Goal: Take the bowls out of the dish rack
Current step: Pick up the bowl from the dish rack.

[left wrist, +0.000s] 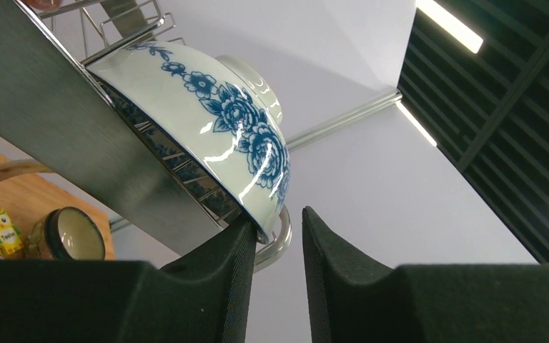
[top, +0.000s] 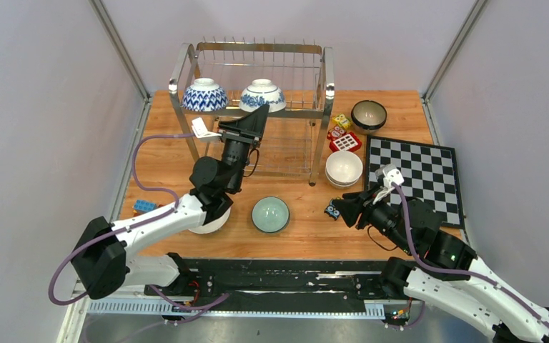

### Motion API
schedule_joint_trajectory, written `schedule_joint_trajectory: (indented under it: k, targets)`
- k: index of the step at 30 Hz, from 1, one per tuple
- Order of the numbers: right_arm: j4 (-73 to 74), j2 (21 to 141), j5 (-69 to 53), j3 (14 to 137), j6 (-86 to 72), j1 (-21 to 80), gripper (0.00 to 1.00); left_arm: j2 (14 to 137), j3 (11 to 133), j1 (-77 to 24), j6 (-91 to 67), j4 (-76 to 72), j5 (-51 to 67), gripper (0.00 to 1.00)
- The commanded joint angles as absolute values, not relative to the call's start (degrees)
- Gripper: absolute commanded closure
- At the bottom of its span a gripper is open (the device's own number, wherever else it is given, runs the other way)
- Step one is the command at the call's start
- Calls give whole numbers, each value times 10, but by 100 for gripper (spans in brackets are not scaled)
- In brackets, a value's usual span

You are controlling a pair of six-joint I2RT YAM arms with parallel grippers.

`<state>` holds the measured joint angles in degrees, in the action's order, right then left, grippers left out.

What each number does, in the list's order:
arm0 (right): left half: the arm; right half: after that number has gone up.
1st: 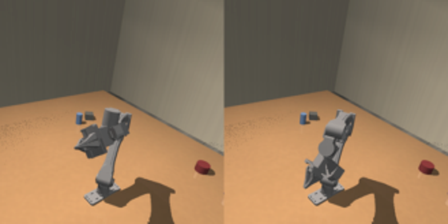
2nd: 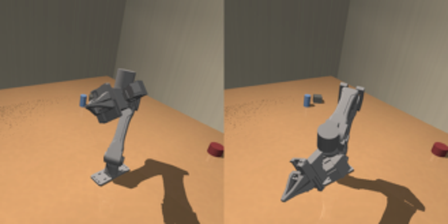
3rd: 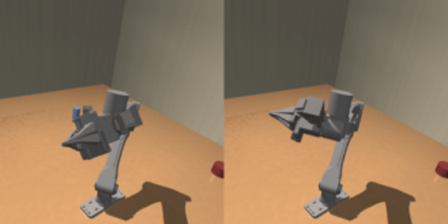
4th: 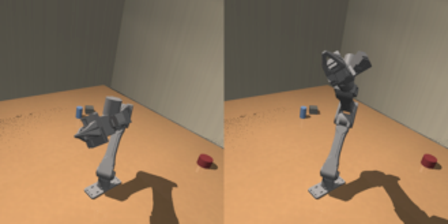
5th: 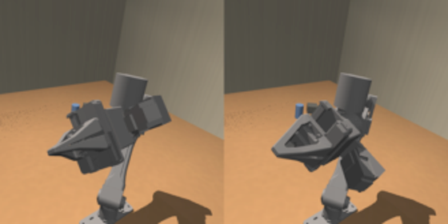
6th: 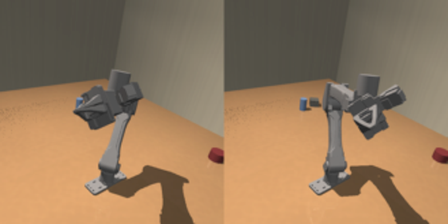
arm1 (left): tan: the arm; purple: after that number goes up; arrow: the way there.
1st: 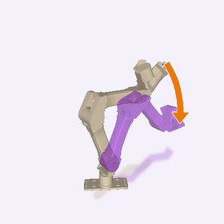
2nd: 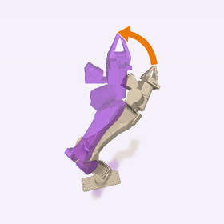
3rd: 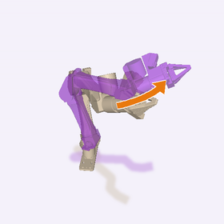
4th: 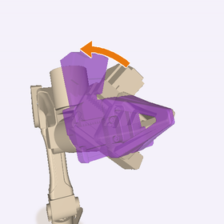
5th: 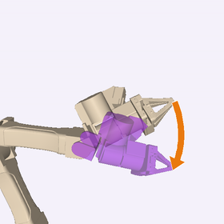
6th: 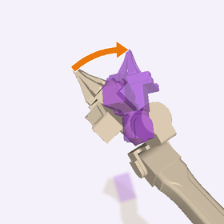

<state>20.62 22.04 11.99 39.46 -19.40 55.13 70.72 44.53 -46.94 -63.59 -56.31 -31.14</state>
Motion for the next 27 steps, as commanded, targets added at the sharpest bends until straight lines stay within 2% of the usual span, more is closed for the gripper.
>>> schedule_joint_trajectory:
  k: [1, 15, 19, 27]
  targets:
    - [209, 218, 127, 387, -185, 557, 56, 716, 443, -462, -625, -589, -324, 70]
    - [219, 208, 132, 380, -193, 557, 56, 727, 437, -459, -624, -615, -323, 88]
    - [221, 205, 132, 377, -195, 557, 56, 730, 437, -458, -616, -629, -323, 100]
    - [227, 199, 135, 372, -197, 557, 56, 742, 440, -458, -588, -680, -317, 100]
